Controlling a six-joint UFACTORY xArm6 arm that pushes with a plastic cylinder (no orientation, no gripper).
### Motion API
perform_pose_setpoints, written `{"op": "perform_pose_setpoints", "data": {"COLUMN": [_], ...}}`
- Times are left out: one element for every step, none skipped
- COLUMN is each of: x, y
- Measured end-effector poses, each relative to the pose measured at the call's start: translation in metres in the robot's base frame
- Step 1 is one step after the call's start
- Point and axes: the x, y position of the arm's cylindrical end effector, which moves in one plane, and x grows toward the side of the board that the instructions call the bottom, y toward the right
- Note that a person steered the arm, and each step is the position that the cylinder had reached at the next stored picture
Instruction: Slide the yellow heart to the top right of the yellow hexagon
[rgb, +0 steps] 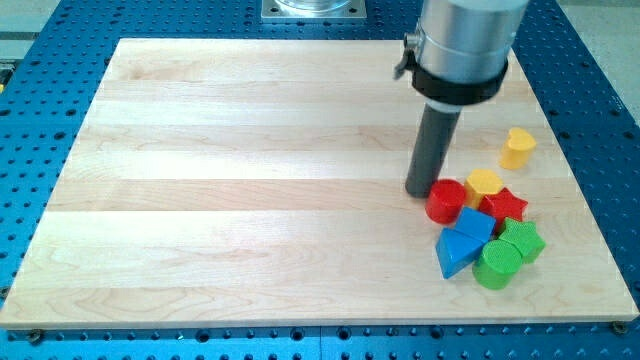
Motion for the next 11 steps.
{"op": "perform_pose_setpoints", "data": {"x": [-0.002, -0.065, -0.096, -0.098, -0.129, -0.100, -0.053, -0.048, -0.050, -0.058, -0.054], "y": [-0.005, -0.001, 0.064, 0.124, 0.154, 0.167, 0.120, 0.106, 0.100, 0.097, 0.095]}}
